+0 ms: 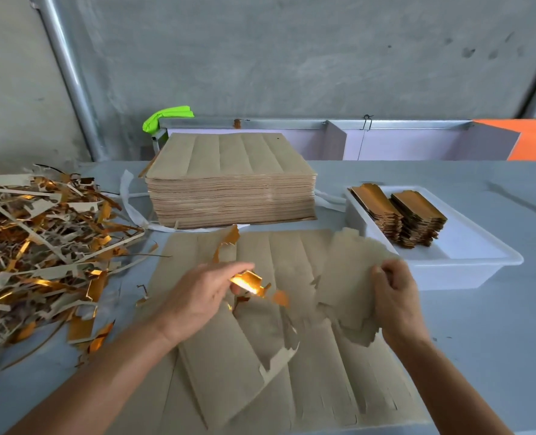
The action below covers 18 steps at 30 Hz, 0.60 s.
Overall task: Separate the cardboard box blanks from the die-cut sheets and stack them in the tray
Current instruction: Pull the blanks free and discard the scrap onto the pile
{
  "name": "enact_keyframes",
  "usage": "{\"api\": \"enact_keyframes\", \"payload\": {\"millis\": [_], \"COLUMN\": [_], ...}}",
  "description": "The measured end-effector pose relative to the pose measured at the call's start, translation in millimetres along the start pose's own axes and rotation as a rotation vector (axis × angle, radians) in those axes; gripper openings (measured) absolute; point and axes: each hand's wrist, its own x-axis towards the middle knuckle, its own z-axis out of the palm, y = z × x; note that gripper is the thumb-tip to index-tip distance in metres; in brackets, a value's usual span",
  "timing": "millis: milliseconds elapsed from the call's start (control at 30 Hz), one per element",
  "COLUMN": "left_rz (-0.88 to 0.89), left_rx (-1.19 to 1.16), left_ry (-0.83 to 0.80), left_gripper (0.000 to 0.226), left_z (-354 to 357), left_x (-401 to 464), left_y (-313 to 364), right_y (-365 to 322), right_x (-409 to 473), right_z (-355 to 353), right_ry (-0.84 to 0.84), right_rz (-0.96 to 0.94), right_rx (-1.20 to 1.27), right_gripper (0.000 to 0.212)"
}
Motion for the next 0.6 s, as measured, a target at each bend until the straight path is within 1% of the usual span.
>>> {"api": "enact_keyframes", "payload": {"millis": [67,133,167,200,233,300,333,367,433,467,500,533,600], "left_rz": [-0.083,-0.147,-0.173,-0.191,-0.196,-0.209,-0.214,-0.204,-0.204,-0.209,-0.205,-0.227,-0.303], "left_rx": [-0.131,-0.22,-0.274,-0.307,-0.324,-0.347,-0.366,-0.378,-0.373,-0.342,-0.3,-0.274,-0.339], "left_ry": [-0.065,-0.172,-0.232,-0.271,-0.275,-0.206,-0.176,-0.159,-0.164,-0.154,-0.12,-0.073,-0.024], "left_gripper": [0.038,0.038,0.034,0.02,0.006,0.017,0.017,0.017,0.015,0.025,0.036,0.041,0.034], "left_z": [12,25,29,34,37,41,41,40,40,39,36,32,20], "left_x": [8,16,19,21,22,23,23,22,22,23,23,23,23], "left_y": [9,15,18,18,19,15,13,12,11,9,7,6,1], "right_y": [-11,-20,-24,-27,-29,-32,-33,-32,-29,-28,-27,-26,-22], "right_x": [-9,-18,-23,-27,-31,-37,-39,-39,-36,-32,-27,-20,-7], "right_z": [10,22,27,33,37,44,47,49,54,55,54,49,36], "right_ry": [-0.116,-0.243,-0.293,-0.328,-0.352,-0.391,-0.415,-0.433,-0.406,-0.346,-0.271,-0.204,-0.127], "right_rz": [-0.123,-0.195,-0.202,-0.193,-0.173,-0.111,-0.08,-0.056,0.003,0.055,0.111,0.156,0.202], "right_rx": [-0.025,-0.008,0.013,0.048,0.095,0.175,0.209,0.243,0.31,0.344,0.386,0.427,0.454], "right_gripper": [0.008,0.007,0.007,0.007,0.007,0.011,0.018,0.032,0.066,0.078,0.081,0.078,0.068]}}
